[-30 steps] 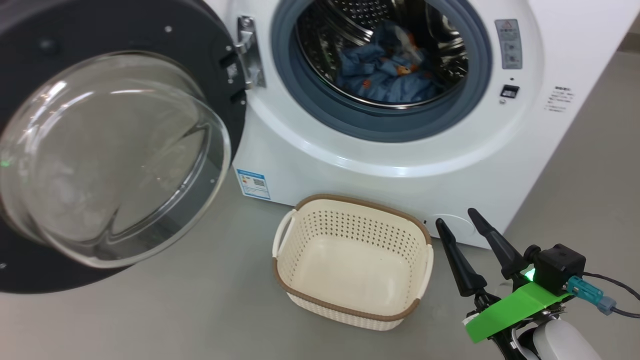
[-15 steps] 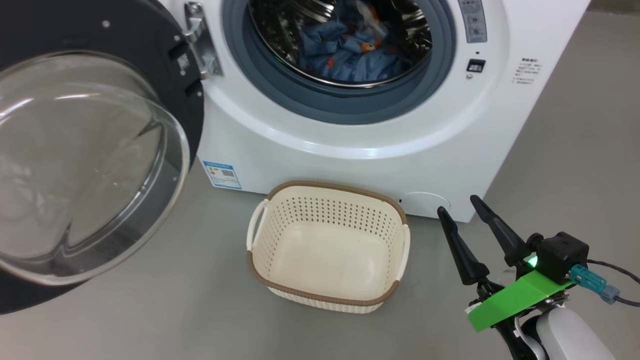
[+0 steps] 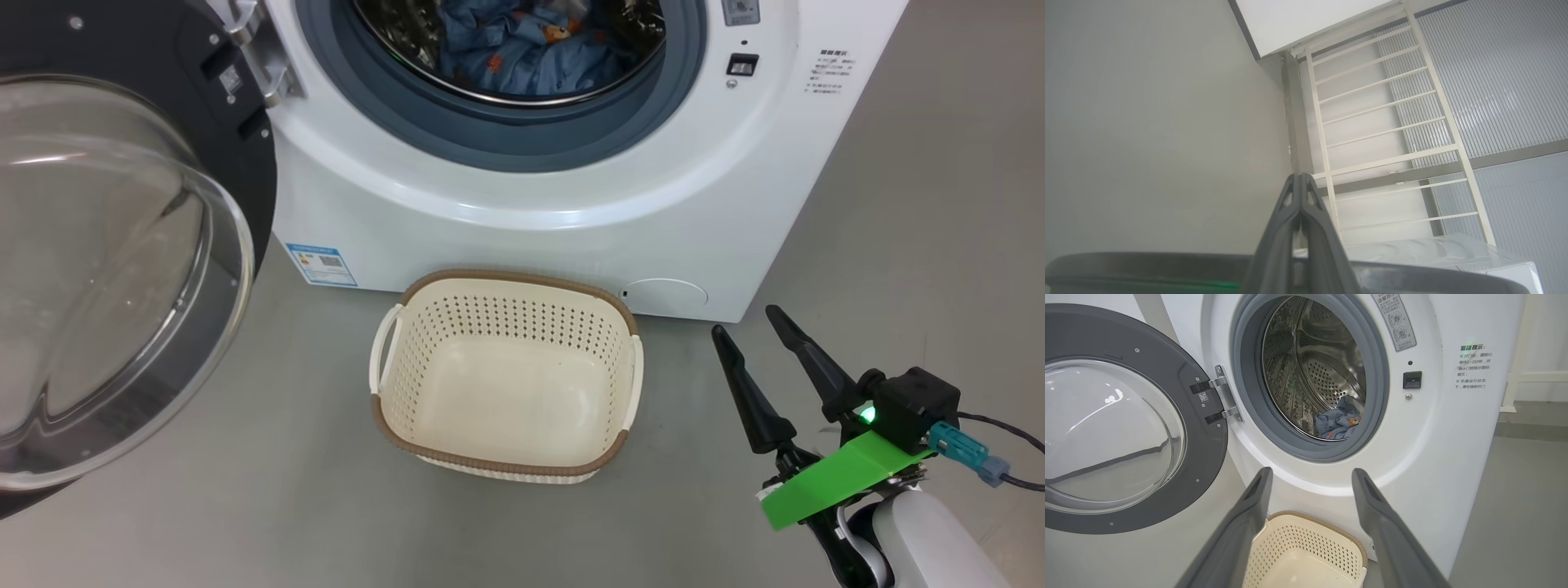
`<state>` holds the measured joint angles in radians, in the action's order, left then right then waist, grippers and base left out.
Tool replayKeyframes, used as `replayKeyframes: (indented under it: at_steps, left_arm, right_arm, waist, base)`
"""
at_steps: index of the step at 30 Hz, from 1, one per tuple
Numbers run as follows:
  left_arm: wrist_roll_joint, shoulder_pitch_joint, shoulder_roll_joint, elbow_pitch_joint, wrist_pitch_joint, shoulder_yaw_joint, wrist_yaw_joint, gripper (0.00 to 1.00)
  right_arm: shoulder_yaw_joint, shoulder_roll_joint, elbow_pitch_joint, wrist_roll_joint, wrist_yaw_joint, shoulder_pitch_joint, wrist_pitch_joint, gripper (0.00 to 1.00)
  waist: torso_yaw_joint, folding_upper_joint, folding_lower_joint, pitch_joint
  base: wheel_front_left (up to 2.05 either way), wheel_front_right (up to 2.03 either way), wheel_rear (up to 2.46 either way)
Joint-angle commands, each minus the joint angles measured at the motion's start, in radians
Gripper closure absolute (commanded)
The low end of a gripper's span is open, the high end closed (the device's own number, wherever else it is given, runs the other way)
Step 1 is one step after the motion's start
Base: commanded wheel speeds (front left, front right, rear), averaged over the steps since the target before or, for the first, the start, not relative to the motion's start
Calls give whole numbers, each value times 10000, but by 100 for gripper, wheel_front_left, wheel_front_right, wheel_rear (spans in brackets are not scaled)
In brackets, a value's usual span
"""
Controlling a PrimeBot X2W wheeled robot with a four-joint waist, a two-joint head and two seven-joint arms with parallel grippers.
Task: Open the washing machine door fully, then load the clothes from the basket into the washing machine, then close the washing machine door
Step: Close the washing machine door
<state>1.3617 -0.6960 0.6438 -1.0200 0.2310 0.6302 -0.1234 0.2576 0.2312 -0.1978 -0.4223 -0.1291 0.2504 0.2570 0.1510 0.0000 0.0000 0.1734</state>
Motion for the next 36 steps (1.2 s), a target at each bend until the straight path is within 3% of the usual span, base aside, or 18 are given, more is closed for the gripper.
replayKeyframes:
  at_steps: [1, 14, 30, 36]
  left_arm:
    - [143, -106, 840, 154, 248, 27, -72, 100]
    - [341, 661, 727, 239, 3104, -931, -72, 100]
    - [1095, 2152, 375, 1854, 6717, -1602, -73, 100]
    - [1562, 2937, 124, 3114, 7927, -1621, -73, 100]
  right_arm:
    - [181, -22, 270, 131, -16, 246, 48, 0]
    - [6, -227, 231, 65, -16, 14, 48, 0]
    - [-26, -418, 172, -214, -16, -418, 48, 0]
    - [-40, -507, 203, -306, -16, -570, 48, 0]
  waist:
    - [-47, 0, 0, 49]
    - [180, 0, 0, -453]
    - [683, 0, 0, -1267]
    - [736, 0, 0, -1506]
  base:
    - [0, 0, 0]
    - [0, 0, 0]
    - [0, 0, 0]
    - [0, 0, 0]
